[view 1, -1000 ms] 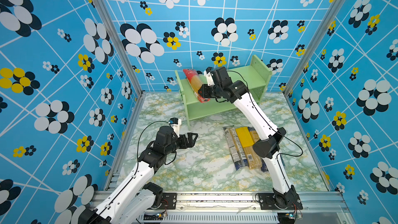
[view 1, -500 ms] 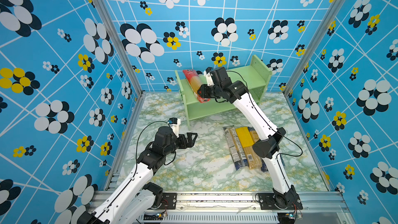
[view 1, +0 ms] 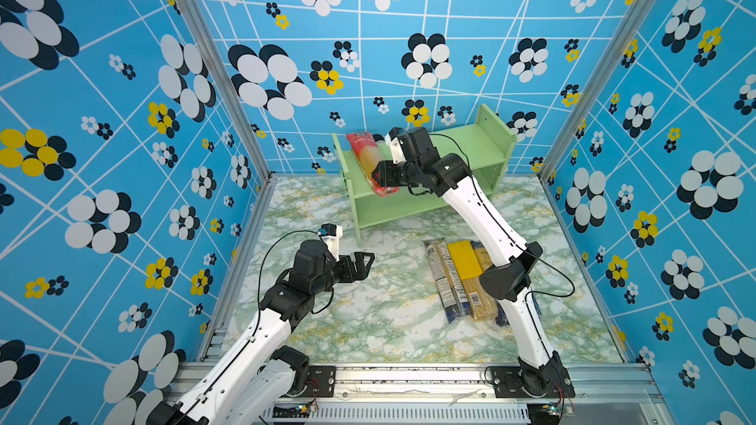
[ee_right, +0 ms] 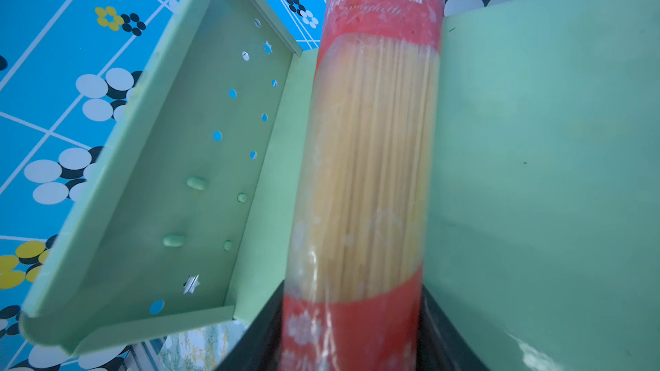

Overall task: Arrange pasta packages on shelves
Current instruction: Place the pasta bag on the shelf.

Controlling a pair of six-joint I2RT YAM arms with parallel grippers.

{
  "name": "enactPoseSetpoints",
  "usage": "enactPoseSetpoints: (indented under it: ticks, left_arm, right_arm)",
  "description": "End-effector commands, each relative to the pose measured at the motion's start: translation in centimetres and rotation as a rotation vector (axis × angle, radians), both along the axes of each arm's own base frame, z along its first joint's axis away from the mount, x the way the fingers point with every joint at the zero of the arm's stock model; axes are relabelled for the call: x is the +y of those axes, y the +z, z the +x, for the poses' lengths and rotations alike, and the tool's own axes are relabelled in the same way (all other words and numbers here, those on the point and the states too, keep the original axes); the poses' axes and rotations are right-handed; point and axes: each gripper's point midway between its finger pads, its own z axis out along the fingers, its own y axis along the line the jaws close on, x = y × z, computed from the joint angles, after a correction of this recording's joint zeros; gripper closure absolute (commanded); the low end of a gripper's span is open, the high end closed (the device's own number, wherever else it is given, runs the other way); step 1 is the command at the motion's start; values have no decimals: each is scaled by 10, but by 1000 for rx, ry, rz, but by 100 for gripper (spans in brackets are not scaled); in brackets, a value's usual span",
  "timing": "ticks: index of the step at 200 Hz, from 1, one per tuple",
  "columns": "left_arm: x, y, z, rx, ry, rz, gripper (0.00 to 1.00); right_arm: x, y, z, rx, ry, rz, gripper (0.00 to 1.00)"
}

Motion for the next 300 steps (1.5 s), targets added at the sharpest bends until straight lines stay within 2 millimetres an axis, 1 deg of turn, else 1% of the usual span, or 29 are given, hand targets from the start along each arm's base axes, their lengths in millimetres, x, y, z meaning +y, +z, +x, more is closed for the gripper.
enactPoseSetpoints:
  ticks: [1,20,90,126,152,154,156,178,196,231,260,300]
  left_arm:
    - [5,6,-3,-9,11,0,1]
    - [6,8,-4,-16,12,9,1]
    - [4,9,-4,-17,9,-21,1]
    - [4,9,-5,-10,13,-30,1]
    - [4,10,-6,-12,17,-34,1]
    - [5,10,-6,-13,18,-34,1]
    - [5,11,-6,-13,18,-34,1]
    - [5,10,-6,-11,21,-35,1]
    - [4,8,-5,-7,21,-45,1]
    - [1,6,-5,-3,21,-78,1]
    - [0,4,-5,5,23,-87,1]
    - [-3,-1,-7,17,13,-99,1]
  right_arm:
    - [0,19,-9,-50,37,3,46]
    - [-1,23,-14,-54,57,-6,44]
    - [-18,37,-20,-91,59,-50,41]
    - [-27,44,-25,-101,65,-68,37]
    - [-31,39,-28,-93,71,-99,36]
    - [-35,51,-33,-111,70,-88,36]
    - [-37,53,-34,-115,70,-88,36]
    - [-44,57,-41,-119,77,-112,36]
    - [-50,57,-47,-113,84,-135,35]
    - [-57,58,-58,-98,101,-157,31]
    - [-66,57,-67,-84,95,-171,31]
    - [-86,42,-78,-66,57,-219,30]
